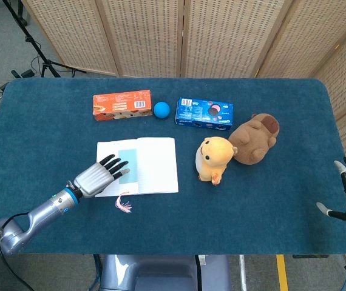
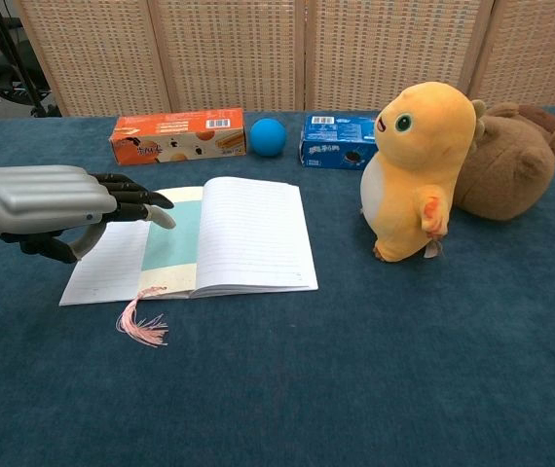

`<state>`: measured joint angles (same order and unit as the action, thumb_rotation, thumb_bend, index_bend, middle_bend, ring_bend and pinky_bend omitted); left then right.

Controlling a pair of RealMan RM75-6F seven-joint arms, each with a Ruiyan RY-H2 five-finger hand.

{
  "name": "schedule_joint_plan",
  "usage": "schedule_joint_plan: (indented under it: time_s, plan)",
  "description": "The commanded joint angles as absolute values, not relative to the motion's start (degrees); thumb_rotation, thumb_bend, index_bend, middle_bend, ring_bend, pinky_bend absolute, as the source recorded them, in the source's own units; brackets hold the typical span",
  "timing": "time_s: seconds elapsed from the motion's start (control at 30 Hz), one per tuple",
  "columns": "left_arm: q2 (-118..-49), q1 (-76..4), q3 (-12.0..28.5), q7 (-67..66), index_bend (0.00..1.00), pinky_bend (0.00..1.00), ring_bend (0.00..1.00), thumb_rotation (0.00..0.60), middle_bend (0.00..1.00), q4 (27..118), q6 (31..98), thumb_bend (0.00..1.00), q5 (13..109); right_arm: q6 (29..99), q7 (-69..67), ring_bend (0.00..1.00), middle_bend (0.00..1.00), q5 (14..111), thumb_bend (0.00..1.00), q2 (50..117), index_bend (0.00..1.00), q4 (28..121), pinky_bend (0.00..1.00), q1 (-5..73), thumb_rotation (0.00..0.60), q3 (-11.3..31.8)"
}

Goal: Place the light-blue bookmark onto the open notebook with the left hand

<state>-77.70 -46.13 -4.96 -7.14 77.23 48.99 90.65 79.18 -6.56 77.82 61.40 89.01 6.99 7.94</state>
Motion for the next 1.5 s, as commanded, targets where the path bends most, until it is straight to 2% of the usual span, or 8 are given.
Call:
schedule_joint_plan:
  time_s: [0.03,0.5,1.5]
  plan:
    - [-78.4,-46.0,-5.0,-7.9,0.0,0.0,0.0,0.6,0.0,76.6,48.5,1.0,90.5,79.1,-6.5,0.0,0.0,77.9,0.0,61.4,0.0,89.0,0.0,7.0,0.6,7.9]
    - [-82.9,-45.8,-5.5,-10.4,0.0,0.0,0.0,0.6,0.0,72.8,45.5,1.0,89.5,79.2,-6.9,0.0,0.0,77.7,0.0,61.3,0.0,88.9,0.0,6.9,0.6,8.0]
    - [-81.2,-45.4,-6.9,-11.0,0.0,0.0,0.0,0.6,0.0,72.7,45.7,1.0,91.9,79.3,-7.1,0.0,0.0,77.5,0.0,61.1,0.0,89.3,0.0,6.8,0.6,8.1]
